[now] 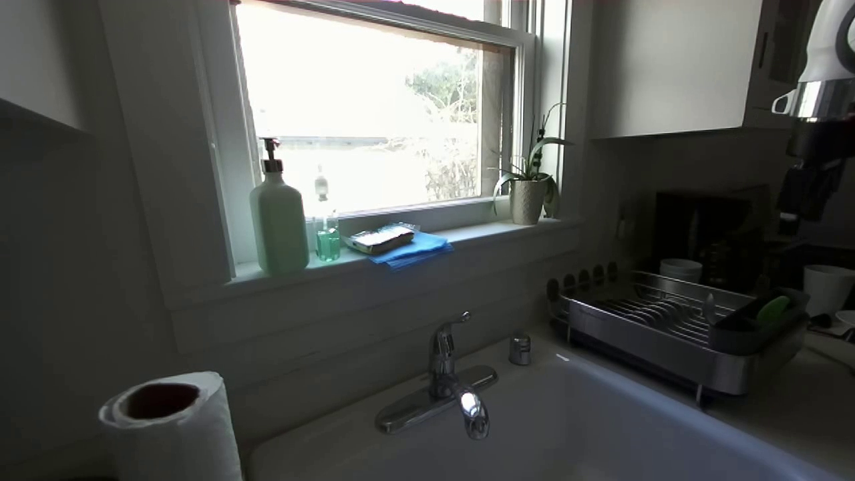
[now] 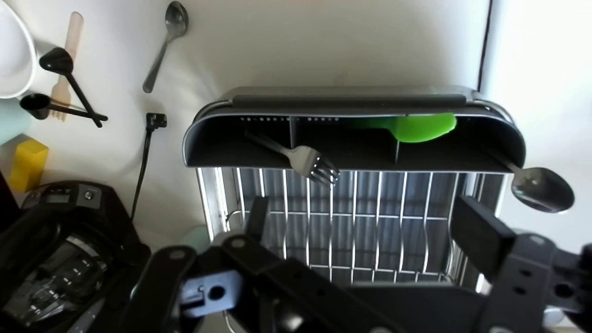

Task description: Place the fork in the right compartment, the spoon in the left compartment and the knife in the middle compartment

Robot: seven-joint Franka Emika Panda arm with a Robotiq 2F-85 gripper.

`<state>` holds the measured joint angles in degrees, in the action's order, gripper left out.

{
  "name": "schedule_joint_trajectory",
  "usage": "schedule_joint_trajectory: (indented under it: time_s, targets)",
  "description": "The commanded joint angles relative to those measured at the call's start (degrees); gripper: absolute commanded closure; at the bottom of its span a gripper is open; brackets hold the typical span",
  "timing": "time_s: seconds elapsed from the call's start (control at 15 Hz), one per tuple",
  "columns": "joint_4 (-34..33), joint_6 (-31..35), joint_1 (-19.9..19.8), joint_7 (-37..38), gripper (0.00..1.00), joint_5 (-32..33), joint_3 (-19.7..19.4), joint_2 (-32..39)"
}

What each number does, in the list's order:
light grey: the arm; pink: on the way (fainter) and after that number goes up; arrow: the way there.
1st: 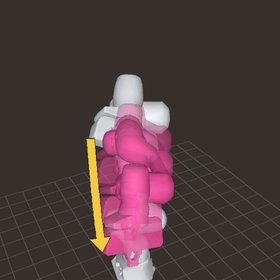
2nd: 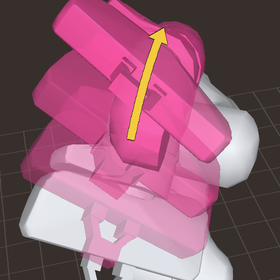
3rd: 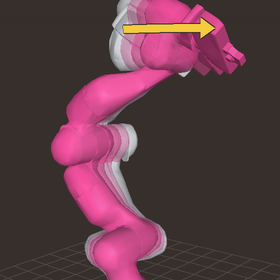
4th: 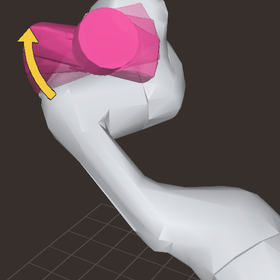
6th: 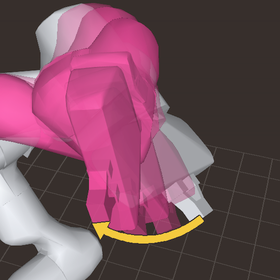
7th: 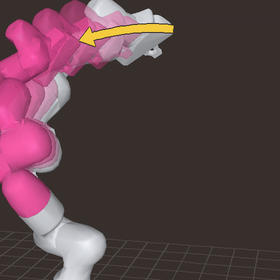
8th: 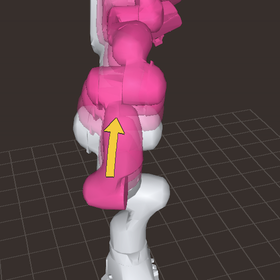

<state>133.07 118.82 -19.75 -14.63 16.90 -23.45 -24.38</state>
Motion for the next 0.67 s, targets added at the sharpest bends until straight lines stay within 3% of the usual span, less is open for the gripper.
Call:
schedule_joint_trajectory:
  time_s: [0.0,0.33,0.6]
  targets:
    - [-0.98,-2.42,-1.28,-1.51,0.00,-3.01,-1.31,-4.37]
    - [-3.34,-5.19,-1.25,-3.31,0.00,-6.58,-3.65,-7.37]
    - [-2.63,-3.29,-1.89,-1.70,0.00,-4.40,-2.60,-5.82]
